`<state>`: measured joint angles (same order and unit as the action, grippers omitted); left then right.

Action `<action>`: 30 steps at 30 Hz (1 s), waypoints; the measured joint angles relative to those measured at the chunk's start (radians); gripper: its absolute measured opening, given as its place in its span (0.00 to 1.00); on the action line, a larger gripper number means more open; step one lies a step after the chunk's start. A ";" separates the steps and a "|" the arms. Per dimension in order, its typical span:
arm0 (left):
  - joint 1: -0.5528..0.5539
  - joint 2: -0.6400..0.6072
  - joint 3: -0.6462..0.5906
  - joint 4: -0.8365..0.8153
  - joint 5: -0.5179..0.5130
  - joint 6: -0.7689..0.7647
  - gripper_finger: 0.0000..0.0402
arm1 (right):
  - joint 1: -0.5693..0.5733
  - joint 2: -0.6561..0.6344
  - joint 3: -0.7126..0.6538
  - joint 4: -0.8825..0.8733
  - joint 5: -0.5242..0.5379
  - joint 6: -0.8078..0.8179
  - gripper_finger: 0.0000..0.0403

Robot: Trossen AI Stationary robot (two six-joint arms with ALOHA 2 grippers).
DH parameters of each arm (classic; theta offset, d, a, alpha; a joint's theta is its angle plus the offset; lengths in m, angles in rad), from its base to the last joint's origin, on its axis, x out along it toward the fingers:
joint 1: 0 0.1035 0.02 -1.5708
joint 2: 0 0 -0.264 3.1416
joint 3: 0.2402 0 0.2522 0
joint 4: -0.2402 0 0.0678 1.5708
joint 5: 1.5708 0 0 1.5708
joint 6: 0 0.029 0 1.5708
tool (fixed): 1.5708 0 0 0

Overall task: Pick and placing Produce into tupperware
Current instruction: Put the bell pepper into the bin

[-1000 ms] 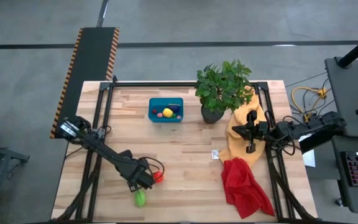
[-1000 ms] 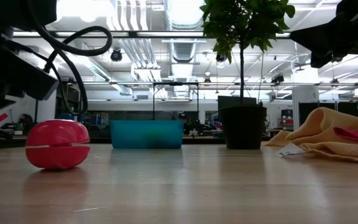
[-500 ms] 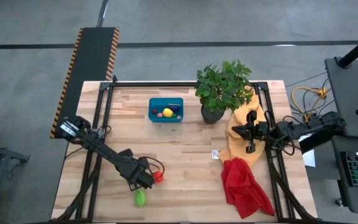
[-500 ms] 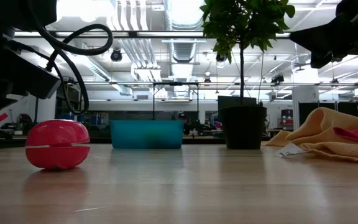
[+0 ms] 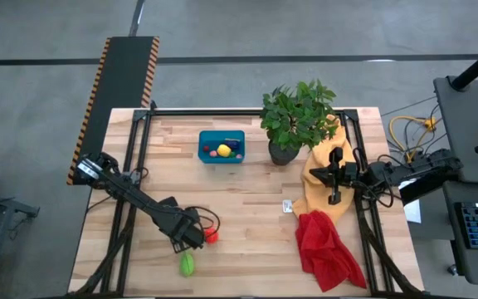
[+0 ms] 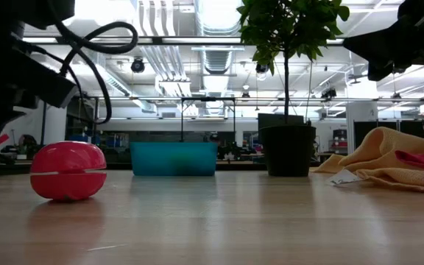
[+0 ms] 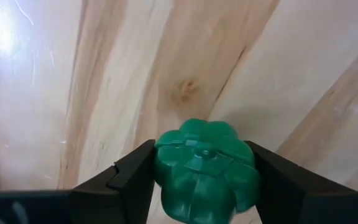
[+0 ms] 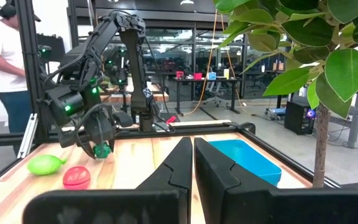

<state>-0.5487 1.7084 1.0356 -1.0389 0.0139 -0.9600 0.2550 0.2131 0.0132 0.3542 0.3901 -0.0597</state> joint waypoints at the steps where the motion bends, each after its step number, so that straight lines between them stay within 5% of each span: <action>1: 0.003 -0.003 0.001 0.000 -0.007 0.000 0.50 | 0.000 0.000 0.000 0.000 0.000 0.000 0.02; 19: 0.164 -0.175 0.018 0.133 -0.475 0.117 0.49 | 0.000 0.000 0.000 0.000 0.000 0.000 0.02; 30: 0.406 -0.286 0.003 0.490 -0.642 0.533 0.50 | 0.000 0.000 0.000 0.001 0.000 0.000 0.02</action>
<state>-0.1423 1.4221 1.0384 -0.5492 -0.6283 -0.4265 0.2550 0.2131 0.0132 0.3547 0.3901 -0.0601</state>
